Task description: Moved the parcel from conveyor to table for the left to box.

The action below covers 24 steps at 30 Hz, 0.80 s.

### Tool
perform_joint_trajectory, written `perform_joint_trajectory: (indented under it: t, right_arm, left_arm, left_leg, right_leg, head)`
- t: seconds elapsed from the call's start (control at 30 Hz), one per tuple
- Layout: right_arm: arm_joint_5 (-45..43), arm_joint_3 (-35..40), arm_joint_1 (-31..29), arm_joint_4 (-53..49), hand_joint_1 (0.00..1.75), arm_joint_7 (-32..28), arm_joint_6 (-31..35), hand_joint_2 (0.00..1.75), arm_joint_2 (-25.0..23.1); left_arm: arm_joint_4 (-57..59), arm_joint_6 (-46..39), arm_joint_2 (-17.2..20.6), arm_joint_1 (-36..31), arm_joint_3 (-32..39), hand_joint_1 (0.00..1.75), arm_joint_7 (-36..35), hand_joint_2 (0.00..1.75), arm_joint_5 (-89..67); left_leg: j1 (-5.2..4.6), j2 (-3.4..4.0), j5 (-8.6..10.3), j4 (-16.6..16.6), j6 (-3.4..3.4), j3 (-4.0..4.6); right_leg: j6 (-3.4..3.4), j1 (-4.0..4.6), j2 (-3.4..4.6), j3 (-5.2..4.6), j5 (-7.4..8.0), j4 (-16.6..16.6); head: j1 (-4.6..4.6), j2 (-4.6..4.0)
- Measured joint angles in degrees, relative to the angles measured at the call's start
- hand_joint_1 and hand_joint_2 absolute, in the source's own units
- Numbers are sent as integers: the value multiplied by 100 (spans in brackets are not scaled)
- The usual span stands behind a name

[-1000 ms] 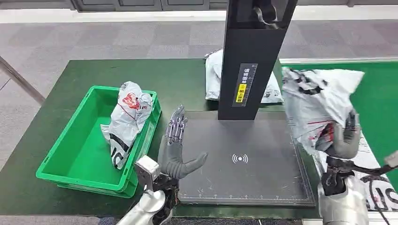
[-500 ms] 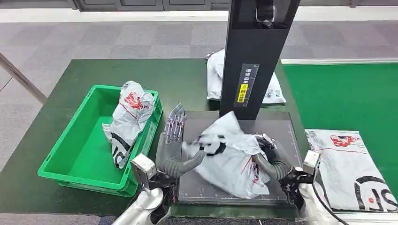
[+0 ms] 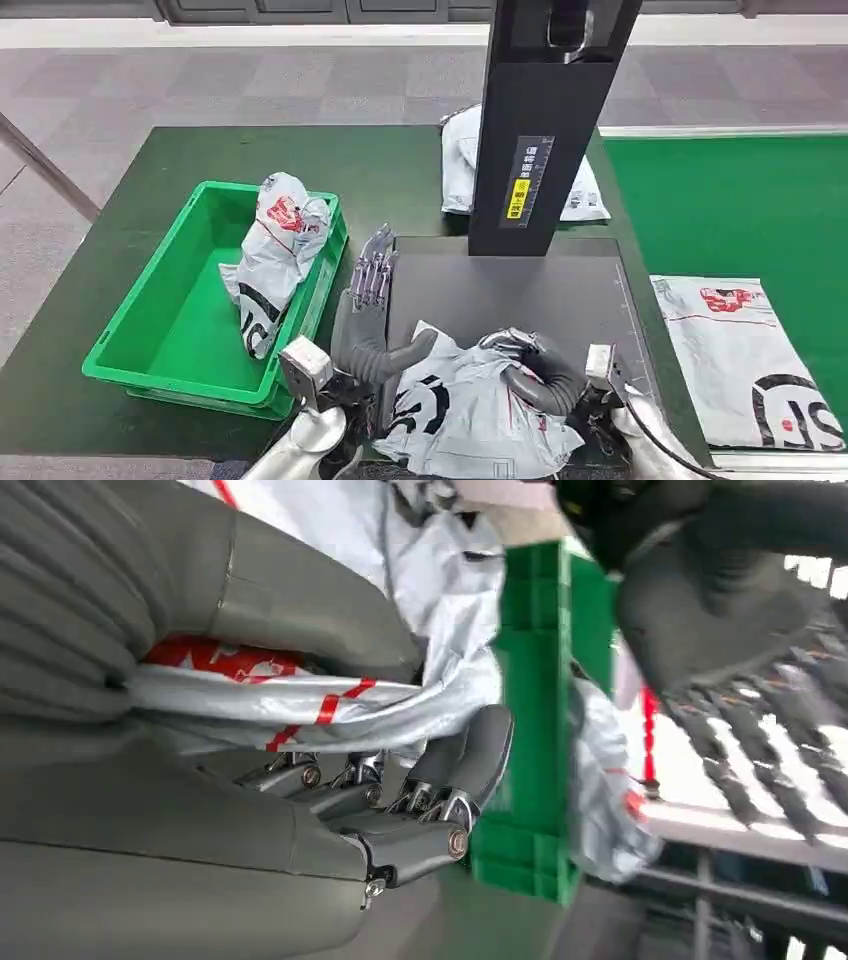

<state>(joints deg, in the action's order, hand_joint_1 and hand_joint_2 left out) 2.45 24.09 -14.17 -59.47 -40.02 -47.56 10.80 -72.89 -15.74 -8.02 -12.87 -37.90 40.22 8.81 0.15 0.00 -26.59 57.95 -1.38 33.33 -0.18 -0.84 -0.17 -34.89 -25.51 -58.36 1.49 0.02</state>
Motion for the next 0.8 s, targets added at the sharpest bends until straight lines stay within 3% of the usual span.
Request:
perform_joint_trajectory:
  t: [0.33,0.37,0.4,0.57,0.63,0.67,0.73,0.77,0.8]
  right_arm:
    - [2,120,-58,186,175,-4,9,175,55]
    - [2,120,-64,197,23,-4,9,175,57]
    - [2,122,-70,205,0,-4,9,0,59]
    - [28,122,-145,330,3,26,374,0,61]
    - [74,122,-187,389,23,55,812,0,50]
    - [90,122,-194,395,72,65,1002,0,33]
    - [37,103,-191,391,91,83,1141,0,7]
    - [-13,79,-184,372,175,100,1169,175,-13]
    - [-74,59,-174,345,175,105,1174,175,-26]
  left_arm:
    - [-15,0,0,25,0,0,0,175,-7]
    - [-15,0,0,27,0,0,0,175,-7]
    - [-15,0,0,28,0,0,0,175,-7]
    - [-46,-77,0,64,0,0,0,175,-53]
    - [-61,-122,0,88,0,0,2,175,-96]
    - [-76,-133,0,108,0,0,2,175,-120]
    - [-98,-172,0,142,0,0,0,175,-144]
    - [-98,-197,0,159,0,0,0,175,-151]
    - [-101,-214,2,179,0,0,0,175,-155]
  left_leg:
    - [0,0,0,5,0,-1]
    - [0,0,0,6,0,-1]
    - [0,0,0,6,0,-1]
    - [0,0,0,6,1,-1]
    - [0,0,0,7,1,-1]
    - [0,0,1,7,2,-1]
    - [0,0,1,7,2,-1]
    - [0,0,1,7,2,-1]
    - [0,0,1,8,2,-1]
  right_leg:
    - [1,0,2,3,1,0]
    - [1,1,2,3,1,0]
    - [1,1,2,3,1,0]
    - [2,1,2,5,1,0]
    - [4,1,1,5,2,0]
    - [4,0,0,6,2,0]
    - [4,0,0,6,3,0]
    - [4,0,1,6,3,0]
    - [4,0,1,6,3,0]
  head:
    - [-2,0]
    - [0,0]
    - [-2,0]
    - [-2,0]
    - [0,0]
    - [-2,0]
    - [0,0]
    - [-2,0]
    - [0,0]
